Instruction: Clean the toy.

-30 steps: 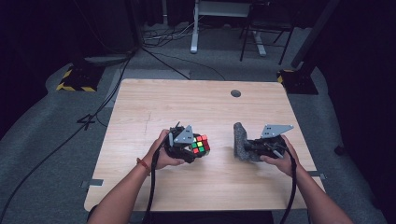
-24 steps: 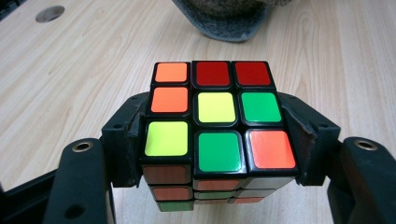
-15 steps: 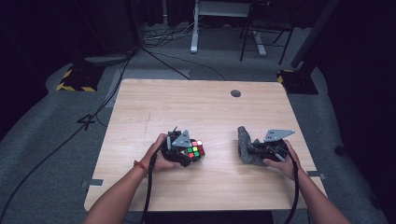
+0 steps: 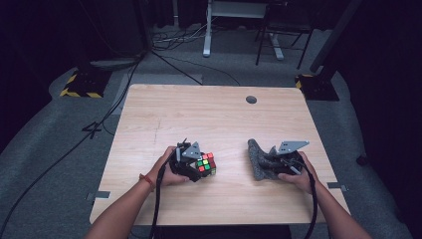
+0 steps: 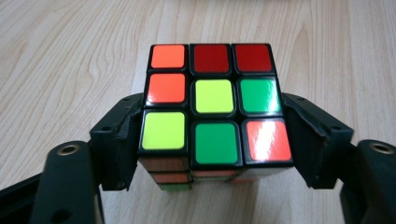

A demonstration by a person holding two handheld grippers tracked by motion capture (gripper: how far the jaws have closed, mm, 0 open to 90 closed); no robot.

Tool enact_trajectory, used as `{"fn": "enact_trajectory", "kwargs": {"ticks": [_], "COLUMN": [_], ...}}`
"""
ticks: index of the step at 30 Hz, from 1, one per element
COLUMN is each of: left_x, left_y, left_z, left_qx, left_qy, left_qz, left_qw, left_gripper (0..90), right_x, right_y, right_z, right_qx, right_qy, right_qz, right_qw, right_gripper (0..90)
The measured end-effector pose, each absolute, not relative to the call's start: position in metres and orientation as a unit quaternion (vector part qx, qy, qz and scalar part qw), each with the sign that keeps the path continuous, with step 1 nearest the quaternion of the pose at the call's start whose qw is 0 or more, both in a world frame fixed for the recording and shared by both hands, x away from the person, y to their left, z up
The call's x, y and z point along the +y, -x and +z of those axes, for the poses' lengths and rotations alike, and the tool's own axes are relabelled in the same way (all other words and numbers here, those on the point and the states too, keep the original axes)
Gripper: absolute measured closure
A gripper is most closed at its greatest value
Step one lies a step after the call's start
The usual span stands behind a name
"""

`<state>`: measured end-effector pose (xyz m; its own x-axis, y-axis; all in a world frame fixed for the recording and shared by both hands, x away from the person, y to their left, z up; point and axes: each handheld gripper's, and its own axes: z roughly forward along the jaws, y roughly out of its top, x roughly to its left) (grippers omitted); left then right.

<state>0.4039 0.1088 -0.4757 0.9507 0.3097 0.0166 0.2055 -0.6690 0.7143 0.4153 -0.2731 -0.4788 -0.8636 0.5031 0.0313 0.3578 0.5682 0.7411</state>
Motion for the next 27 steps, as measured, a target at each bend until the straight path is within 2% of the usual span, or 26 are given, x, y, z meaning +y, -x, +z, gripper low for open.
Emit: {"fn": "enact_trajectory", "kwargs": {"ticks": [5, 12, 19, 27], "left_x": [0.113, 0.120, 0.134, 0.159], "left_y": [-0.401, -0.391, -0.377, -0.366], "left_z": [-0.474, -0.465, -0.451, -0.446], "left_qx": [0.149, 0.143, 0.125, 0.144], "left_qy": [-0.913, -0.917, -0.917, -0.915], "left_qz": [0.080, 0.099, 0.132, 0.150], "left_qw": [0.371, 0.359, 0.355, 0.347], "left_gripper": [17.0, 15.8, 15.8, 16.2], "right_x": [-0.271, -0.271, -0.274, -0.288], "right_y": [-0.410, -0.405, -0.398, -0.385], "right_z": [-0.470, -0.455, -0.442, -0.436], "right_qx": [0.882, 0.878, 0.880, 0.882], "right_qy": [-0.232, -0.228, -0.215, -0.213], "right_qz": [0.398, 0.403, 0.401, 0.394], "right_qw": [0.099, 0.124, 0.134, 0.148], "right_gripper": [44.4, 27.6, 24.9, 24.7]}}
